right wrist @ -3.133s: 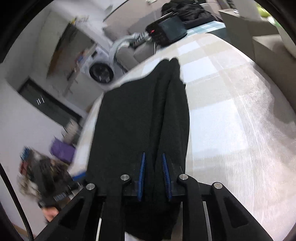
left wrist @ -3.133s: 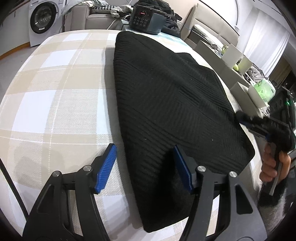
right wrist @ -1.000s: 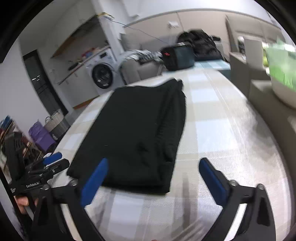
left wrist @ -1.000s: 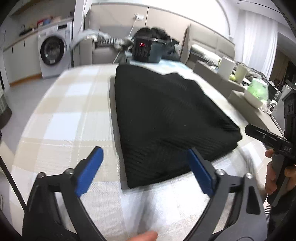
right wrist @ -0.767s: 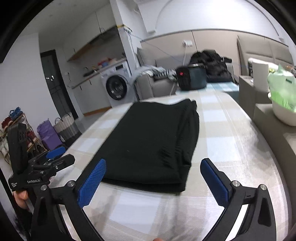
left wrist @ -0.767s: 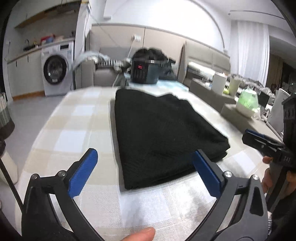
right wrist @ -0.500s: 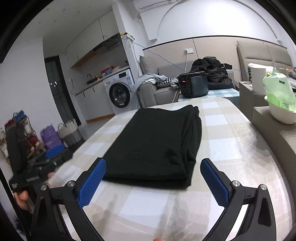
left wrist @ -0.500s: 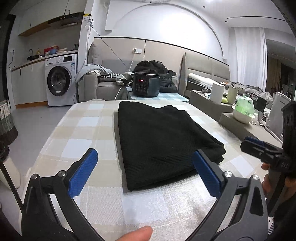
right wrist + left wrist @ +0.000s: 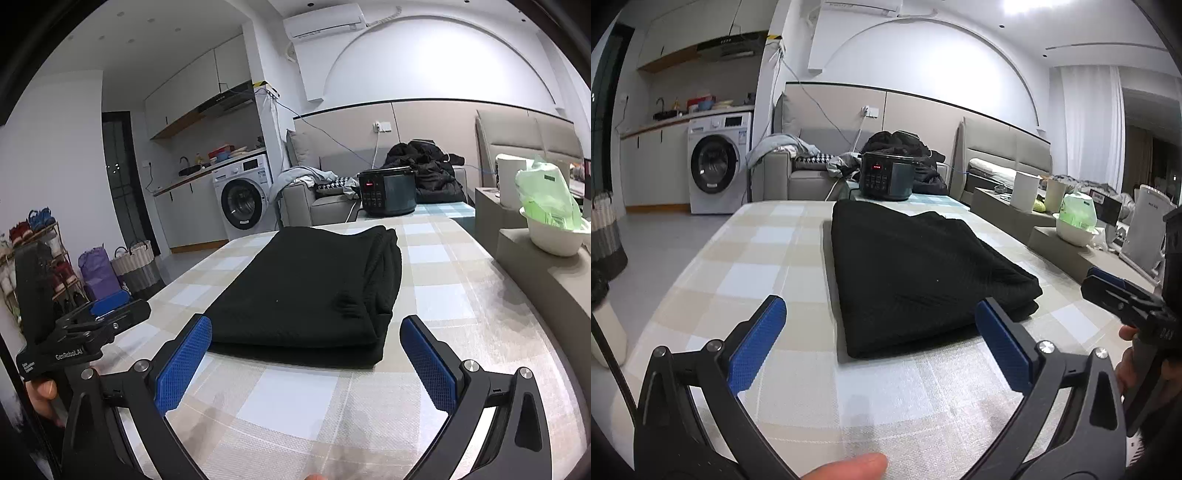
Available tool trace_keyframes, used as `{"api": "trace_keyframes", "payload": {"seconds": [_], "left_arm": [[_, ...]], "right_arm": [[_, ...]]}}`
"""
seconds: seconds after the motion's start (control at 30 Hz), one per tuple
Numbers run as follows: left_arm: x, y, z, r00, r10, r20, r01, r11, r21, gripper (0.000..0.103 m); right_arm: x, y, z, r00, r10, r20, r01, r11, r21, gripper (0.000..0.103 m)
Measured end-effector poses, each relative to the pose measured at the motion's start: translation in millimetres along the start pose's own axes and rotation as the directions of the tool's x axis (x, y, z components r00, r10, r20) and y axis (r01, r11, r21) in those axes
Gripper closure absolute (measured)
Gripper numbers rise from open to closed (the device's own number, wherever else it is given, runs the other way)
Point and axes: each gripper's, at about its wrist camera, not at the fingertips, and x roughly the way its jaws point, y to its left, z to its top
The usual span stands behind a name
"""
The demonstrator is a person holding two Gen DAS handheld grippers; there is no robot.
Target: Fold small clothes
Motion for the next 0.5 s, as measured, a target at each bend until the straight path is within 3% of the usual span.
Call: {"api": "trace_keyframes", "payload": {"seconds": [0.23, 0.5], "left_arm": [[1.4, 0.6, -3.9, 1.000, -0.006, 0.009, 0.006, 1.000, 0.009, 0.001], [9.1, 3.8, -9.8, 1.000, -0.023, -0.017, 0.023, 1.000, -0.003, 0.001]], "right_arm": [[0.0, 9.1, -7.1, 0.998, -0.059, 0.031, 0.061, 0.997, -0.047, 0.000], [4.1, 5.2, -5.9, 0.997, -0.071, 0.020, 0.072, 0.997, -0.038, 0.000]]}}
